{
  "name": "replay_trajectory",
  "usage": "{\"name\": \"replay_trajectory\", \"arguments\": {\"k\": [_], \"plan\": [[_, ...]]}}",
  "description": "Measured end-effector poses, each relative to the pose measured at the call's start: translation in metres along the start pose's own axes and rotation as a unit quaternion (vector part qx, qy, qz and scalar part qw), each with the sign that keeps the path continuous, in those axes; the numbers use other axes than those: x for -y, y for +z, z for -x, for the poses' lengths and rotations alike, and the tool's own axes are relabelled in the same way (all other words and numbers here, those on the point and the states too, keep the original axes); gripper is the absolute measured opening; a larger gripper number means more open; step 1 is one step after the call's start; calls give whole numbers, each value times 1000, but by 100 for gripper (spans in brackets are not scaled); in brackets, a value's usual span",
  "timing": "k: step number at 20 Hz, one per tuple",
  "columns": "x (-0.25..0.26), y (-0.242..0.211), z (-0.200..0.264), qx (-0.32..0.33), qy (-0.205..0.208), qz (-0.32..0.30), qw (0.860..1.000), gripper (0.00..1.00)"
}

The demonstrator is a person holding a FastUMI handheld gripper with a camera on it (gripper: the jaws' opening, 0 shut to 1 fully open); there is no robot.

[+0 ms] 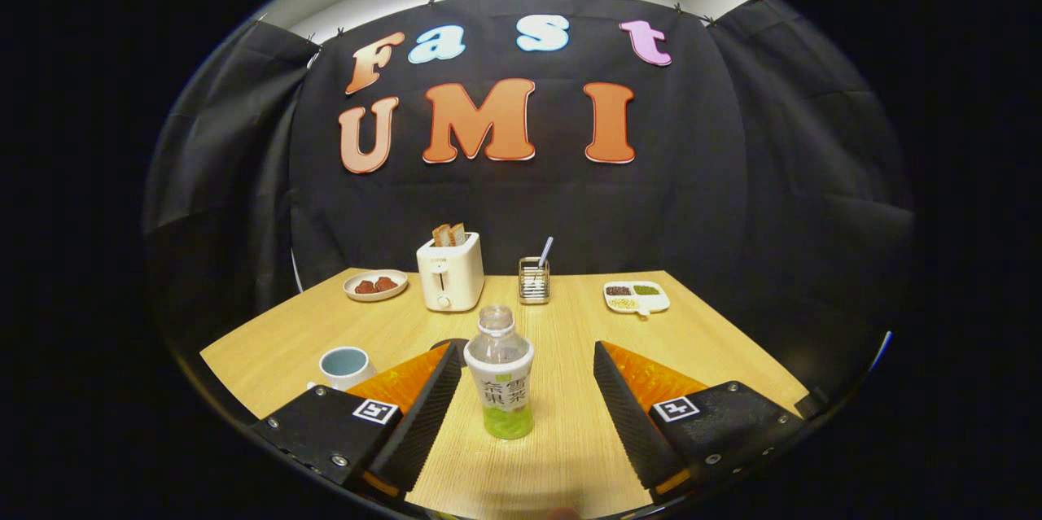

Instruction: Take the bottle from table, then pour the juice into the cup, finally place the bottle on the coaster

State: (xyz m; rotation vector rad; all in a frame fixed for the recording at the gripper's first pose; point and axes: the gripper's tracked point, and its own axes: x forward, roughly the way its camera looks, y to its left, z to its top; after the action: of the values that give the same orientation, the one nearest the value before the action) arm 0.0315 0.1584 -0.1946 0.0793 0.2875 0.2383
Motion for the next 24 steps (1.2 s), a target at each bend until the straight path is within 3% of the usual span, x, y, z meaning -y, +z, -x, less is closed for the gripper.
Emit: {"name": "replay_trajectory", "arguments": {"k": [8,18,24], "plan": [[-19,-63,-39,-52,0,0,999,98],[-20,-82,-74,-71,-13,-2,997,97],[-24,-87,-84,-79,-15,-1,997,67]]}}
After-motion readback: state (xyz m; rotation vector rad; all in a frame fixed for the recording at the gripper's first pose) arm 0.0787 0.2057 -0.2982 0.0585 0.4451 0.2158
